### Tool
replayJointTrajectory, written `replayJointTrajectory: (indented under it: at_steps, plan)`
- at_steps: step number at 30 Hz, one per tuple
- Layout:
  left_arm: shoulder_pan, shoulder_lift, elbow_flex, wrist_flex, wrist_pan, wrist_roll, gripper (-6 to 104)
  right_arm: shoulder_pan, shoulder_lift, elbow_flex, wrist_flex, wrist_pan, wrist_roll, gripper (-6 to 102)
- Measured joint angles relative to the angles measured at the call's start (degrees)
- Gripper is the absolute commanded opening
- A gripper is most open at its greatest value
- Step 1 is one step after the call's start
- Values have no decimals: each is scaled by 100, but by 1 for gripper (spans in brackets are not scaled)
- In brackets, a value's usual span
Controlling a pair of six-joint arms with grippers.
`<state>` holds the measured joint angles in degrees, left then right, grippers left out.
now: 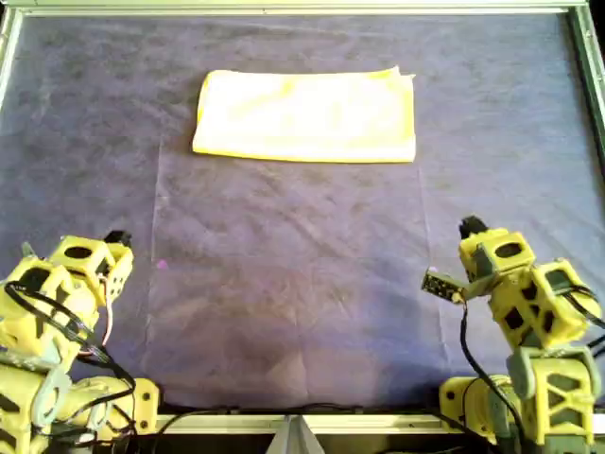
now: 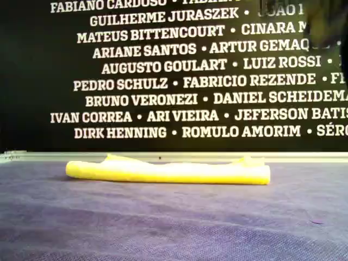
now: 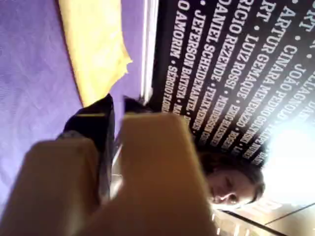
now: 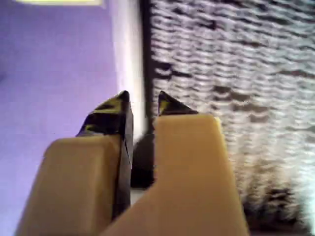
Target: Fold a cloth
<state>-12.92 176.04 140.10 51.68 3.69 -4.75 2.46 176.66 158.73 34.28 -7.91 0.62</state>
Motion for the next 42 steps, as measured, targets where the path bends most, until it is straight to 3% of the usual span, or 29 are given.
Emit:
replayJointTrajectory:
  at_steps: [9,15,21,27,29,35,38,42]
  plan:
    - [18,9,1397,-176,0,0,1,-510,0,1020,-79,35,0,20]
    - [448,9,2188,-1354,0,0,1,-439,0,1055,-79,35,35,20]
    - [501,9,2874,-2188,44,-9,2,-439,0,1055,-79,26,35,22]
    - [501,9,2874,-2646,62,0,28,-439,0,1055,-79,-35,70,43]
    - [501,9,2874,-2795,62,123,33,-439,0,1011,-79,-35,70,48]
    - [501,9,2874,-2909,62,809,32,-334,-1397,149,-79,-211,70,49]
    - [431,-35,2839,-2927,62,905,32,-35,-2971,-817,-79,-483,70,50]
    - [123,-791,2426,-2936,105,914,33,-44,-5150,-2364,-79,-492,70,50]
